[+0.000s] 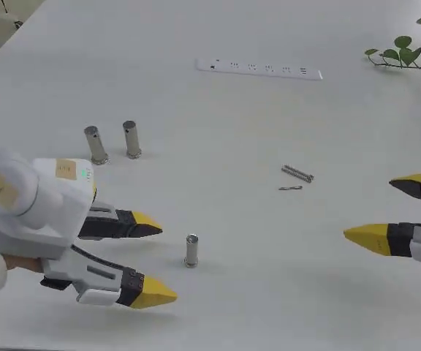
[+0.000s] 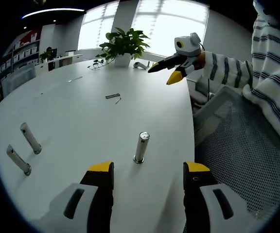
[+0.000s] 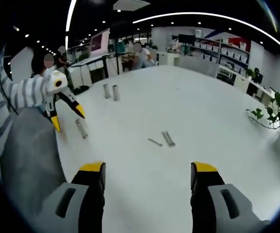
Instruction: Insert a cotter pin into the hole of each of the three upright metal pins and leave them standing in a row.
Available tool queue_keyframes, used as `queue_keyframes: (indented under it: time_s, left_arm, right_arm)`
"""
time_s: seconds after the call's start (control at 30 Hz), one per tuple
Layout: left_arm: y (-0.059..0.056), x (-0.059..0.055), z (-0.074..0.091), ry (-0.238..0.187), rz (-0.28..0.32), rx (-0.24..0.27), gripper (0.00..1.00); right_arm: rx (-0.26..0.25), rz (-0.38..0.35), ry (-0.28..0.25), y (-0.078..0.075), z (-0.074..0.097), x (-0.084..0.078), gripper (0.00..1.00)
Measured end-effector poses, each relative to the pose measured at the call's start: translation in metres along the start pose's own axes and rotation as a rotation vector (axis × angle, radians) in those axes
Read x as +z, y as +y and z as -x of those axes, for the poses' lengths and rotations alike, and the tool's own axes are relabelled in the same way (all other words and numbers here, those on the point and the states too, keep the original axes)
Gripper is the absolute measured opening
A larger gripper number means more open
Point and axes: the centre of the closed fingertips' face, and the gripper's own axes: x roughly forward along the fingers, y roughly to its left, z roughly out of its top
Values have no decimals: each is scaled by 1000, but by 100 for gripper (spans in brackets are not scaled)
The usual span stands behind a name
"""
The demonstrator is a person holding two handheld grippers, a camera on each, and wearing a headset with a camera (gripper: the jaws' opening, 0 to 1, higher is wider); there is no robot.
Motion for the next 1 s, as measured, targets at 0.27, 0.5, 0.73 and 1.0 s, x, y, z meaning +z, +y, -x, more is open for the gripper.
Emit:
queue_keyframes:
  time_s: [0.27,0.5,0.73,1.0]
  left_arm:
    - [-3,-1,12,-23,24,34,68]
    - [-2,0,19,-37,39,67,76]
    - [1,0,24,-63,72,102,80]
    - [15,-8,31,-41,70,192,89]
  right_arm:
    - [83,166,102,-1,-18,4,69]
    - [167,287,133,5,-37,17,65]
    - [252,394,163,11,-59,21,60]
    - [336,397,185,14,-82,22,58]
